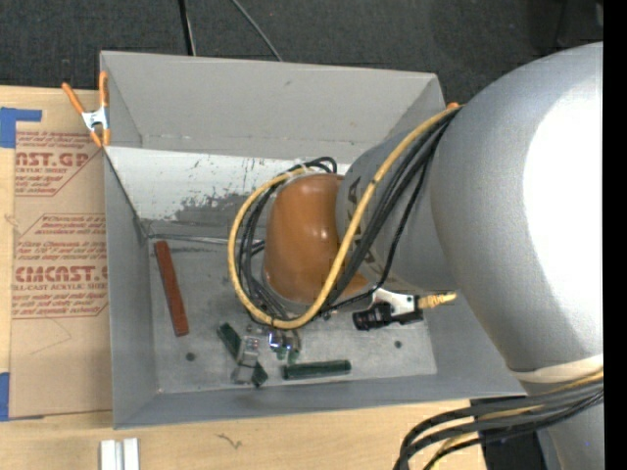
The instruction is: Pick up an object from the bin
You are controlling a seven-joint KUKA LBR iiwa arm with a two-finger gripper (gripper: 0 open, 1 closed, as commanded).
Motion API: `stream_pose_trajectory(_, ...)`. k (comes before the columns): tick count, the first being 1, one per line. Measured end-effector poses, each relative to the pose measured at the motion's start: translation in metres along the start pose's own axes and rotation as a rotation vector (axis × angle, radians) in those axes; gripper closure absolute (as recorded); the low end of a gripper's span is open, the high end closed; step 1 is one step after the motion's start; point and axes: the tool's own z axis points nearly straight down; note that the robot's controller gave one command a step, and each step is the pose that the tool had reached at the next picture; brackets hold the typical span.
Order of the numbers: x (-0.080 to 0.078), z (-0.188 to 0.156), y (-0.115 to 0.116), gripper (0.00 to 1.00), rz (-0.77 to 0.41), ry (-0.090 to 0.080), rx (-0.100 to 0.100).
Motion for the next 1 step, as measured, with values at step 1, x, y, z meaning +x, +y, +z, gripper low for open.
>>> stream_pose_trajectory(1, 0.0022, 0.0410, 0.0016, 0.00, 0.139, 0.003, 0.003)
